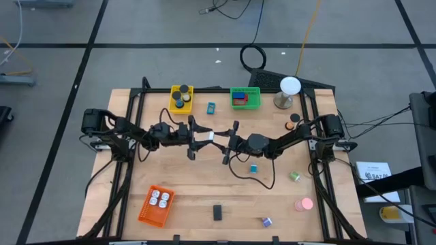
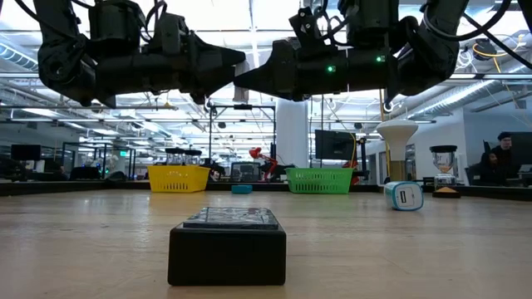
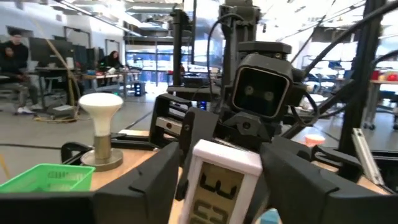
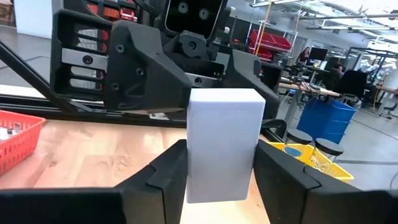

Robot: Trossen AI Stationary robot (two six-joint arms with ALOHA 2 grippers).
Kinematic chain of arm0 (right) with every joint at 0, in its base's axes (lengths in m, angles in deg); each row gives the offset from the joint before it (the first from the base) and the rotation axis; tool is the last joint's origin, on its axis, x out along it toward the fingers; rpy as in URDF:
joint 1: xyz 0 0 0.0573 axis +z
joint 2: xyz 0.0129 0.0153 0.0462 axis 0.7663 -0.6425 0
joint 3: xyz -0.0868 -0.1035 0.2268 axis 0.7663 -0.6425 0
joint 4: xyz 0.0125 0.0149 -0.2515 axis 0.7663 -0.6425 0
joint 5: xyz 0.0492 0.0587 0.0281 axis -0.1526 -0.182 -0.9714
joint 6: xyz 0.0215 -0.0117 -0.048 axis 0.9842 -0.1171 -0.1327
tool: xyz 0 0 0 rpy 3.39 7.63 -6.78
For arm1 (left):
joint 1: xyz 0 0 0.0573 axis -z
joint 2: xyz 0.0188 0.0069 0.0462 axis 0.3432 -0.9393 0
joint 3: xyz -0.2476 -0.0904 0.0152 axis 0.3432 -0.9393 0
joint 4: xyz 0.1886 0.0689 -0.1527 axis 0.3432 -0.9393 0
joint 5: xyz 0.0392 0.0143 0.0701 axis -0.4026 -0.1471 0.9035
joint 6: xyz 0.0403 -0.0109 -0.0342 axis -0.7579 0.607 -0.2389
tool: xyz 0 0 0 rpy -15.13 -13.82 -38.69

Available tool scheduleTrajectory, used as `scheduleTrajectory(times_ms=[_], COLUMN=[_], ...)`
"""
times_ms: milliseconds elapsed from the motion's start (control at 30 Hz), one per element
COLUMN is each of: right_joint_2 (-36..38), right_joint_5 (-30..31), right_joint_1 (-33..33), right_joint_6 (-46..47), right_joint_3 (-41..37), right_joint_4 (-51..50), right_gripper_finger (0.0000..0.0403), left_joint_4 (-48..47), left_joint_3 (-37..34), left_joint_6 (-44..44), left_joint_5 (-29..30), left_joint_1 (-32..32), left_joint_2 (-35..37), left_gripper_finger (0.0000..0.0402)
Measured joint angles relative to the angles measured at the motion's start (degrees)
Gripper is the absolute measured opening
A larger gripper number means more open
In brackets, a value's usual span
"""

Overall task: Pick & Place Office items
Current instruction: Put the white digital clock into the green bin

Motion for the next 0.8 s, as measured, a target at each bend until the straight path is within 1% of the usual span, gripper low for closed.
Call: scheduleTrajectory(times_ms=[133,267,367,467,533,633,700,800], right_joint_2=[0.4,4.0,8.2,14.7,19.3,24.1,25.9,26.2], right_joint_5=[0.2,0.5,4.4,9.7,11.8,14.0,13.9,13.7], right_joint_1=[-0.2,-1.6,-3.0,-5.7,-8.6,-13.4,-16.6,-20.8], right_joint_6=[-0.1,2.3,3.8,8.8,12.9,16.8,20.2,23.9], right_joint_3=[0.0,0.0,0.0,0.0,0.0,0.0,1.0,4.6], right_joint_4=[-0.4,-5.9,-12.7,-22.3,-29.2,-36.5,-42.1,-51.8], right_gripper_finger=[0.0148,0.0155,0.0156,0.015,0.0148,0.0153,0.0155,0.0153], left_joint_4=[-0.2,-0.3,-2.6,-7.8,-11.9,-15.1,-15.9,-15.8], left_joint_3=[-0.6,-3.0,-5.7,-8.7,-10.6,-13.3,-15.3,-17.5], left_joint_6=[-3.5,-8.2,-9.1,-9.2,-8.7,-8.6,-8.7,-8.9], left_joint_5=[0.5,1.4,2.9,3.5,3.5,4.2,5.6,7.9], left_joint_1=[-0.1,-0.6,-1.9,-3.5,-4.5,-5.0,-5.0,-4.7], left_joint_2=[2.3,7.9,13.4,18.4,21.1,23.4,23.8,23.8], left_gripper_finger=[0.0258,0.0275,0.0279,0.0274,0.0261,0.0226,0.0195,0.0143])
